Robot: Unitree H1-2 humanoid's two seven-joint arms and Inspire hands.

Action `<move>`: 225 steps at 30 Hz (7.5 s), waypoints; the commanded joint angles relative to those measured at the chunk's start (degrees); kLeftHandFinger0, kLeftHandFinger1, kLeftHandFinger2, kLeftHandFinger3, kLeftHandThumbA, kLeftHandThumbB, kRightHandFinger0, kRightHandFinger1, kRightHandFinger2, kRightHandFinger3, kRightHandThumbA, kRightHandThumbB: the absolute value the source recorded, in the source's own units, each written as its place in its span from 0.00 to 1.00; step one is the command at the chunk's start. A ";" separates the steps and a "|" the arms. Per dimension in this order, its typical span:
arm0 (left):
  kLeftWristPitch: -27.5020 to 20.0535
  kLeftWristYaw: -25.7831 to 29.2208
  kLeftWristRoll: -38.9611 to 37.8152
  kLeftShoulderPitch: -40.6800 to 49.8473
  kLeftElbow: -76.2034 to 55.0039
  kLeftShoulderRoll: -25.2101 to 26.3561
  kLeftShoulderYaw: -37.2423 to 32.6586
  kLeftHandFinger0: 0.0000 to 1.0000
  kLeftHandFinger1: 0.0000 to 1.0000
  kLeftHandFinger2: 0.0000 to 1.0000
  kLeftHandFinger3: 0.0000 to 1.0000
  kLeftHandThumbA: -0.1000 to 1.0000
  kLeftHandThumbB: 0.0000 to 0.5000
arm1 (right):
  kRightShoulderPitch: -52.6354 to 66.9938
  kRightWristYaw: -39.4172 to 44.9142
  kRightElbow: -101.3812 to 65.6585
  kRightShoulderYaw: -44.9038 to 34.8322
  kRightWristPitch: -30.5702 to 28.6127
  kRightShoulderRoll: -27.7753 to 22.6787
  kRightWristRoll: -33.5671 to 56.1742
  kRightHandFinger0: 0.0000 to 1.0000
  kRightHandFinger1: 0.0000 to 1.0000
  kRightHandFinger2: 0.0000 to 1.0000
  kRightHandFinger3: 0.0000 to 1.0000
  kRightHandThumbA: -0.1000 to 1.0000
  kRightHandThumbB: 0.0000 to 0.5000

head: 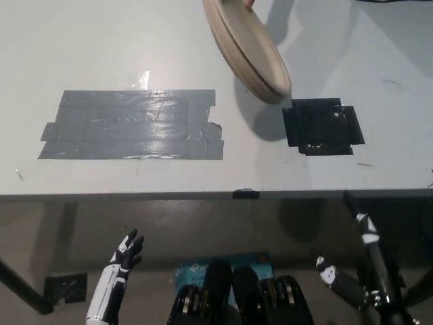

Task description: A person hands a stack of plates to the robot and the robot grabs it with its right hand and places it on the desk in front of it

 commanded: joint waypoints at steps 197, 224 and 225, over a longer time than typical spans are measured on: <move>1.60 -3.27 -1.76 -3.16 -3.90 2.52 1.67 0.94 0.99 1.00 1.00 1.00 0.41 | -57.00 28.65 -9.28 -7.66 30.16 -30.33 84.82 1.00 1.00 1.00 1.00 1.00 1.00; -0.12 -3.27 -1.62 -12.43 1.16 1.93 1.18 0.98 1.00 1.00 1.00 1.00 0.44 | -18.30 9.91 -39.34 -5.39 -2.52 -34.06 61.00 1.00 1.00 1.00 1.00 1.00 1.00; -0.16 -3.27 -1.68 -12.40 1.17 1.91 1.20 0.98 1.00 1.00 1.00 1.00 0.44 | -16.58 10.59 -38.84 -4.72 -2.62 -33.39 61.50 1.00 1.00 1.00 1.00 1.00 1.00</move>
